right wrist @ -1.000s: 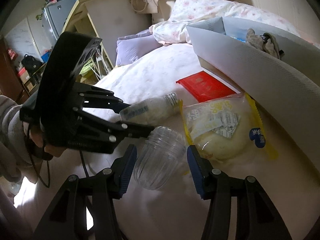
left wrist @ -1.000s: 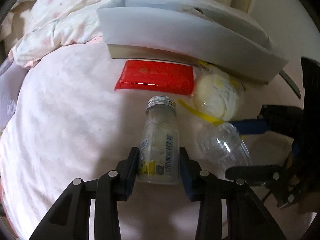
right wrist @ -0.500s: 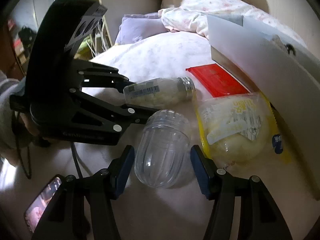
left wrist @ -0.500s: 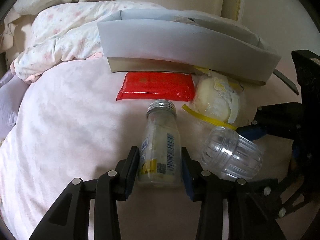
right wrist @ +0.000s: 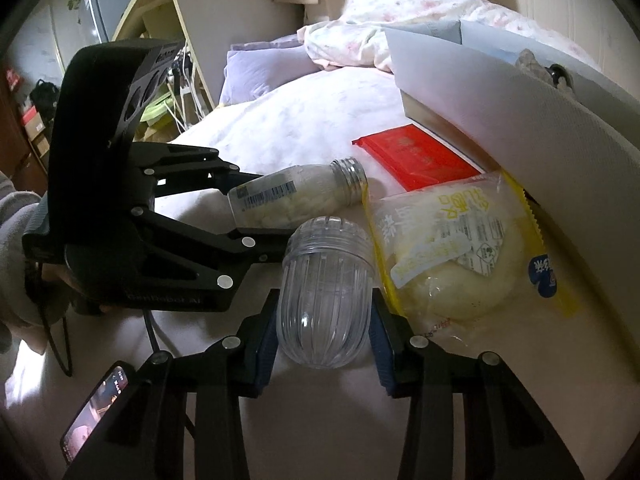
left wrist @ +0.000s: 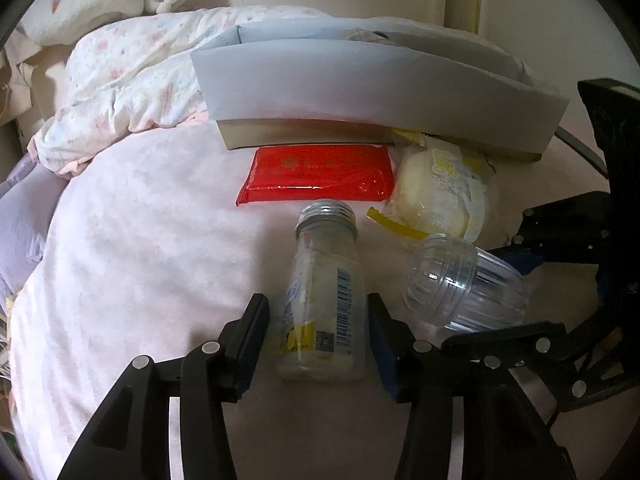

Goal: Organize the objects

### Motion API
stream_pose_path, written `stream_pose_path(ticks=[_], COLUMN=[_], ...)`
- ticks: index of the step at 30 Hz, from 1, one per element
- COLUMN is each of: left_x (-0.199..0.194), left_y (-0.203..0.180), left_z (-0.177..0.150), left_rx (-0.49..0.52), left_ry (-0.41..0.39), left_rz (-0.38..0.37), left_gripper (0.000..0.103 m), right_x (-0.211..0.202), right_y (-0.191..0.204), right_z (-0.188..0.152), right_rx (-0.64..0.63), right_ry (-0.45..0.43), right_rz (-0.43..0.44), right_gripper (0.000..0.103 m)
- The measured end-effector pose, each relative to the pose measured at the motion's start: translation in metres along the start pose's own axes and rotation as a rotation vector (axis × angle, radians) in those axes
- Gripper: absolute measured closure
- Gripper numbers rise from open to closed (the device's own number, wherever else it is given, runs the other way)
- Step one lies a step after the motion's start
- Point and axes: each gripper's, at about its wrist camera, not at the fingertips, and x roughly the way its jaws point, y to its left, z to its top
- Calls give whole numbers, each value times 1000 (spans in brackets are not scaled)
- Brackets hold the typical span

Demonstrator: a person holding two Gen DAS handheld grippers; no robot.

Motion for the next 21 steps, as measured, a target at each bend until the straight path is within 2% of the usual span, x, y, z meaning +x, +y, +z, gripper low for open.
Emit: stream_pose_path(ticks=[12,13,15,16,17,18,19,21], left_x=[-12,-11,-13,-13,-12,-8,-4,-5], left_y=[-8,-8,-11,-13,-14,-12,-2,7], left_z=[-10,-9,-11,-12,-11,-8,-8,-11], left_rx=[3,4,11,13,7,-20,-77,-123], left_ry=[0,0,2,4,14,31,49,44], left_rz=[3,2,10,24,64,101,62,6], left_gripper=[55,53,47,40,18,8,2,2], right_x=[-1,-1,0,1,1,1,1,-1], right_y=[-1,-1,-1,-1,-1,-1,-2,-4], right_z=[0,0,0,0,0,0,0,0], right_rx=[1,0,1,0,0,2,9,28], right_ry=[0,0,0,1,0,1,5,-3], right_rz=[0,0,1,0,0,1,-11,11], right_gripper=[61,61,61,61,61,61,61,61])
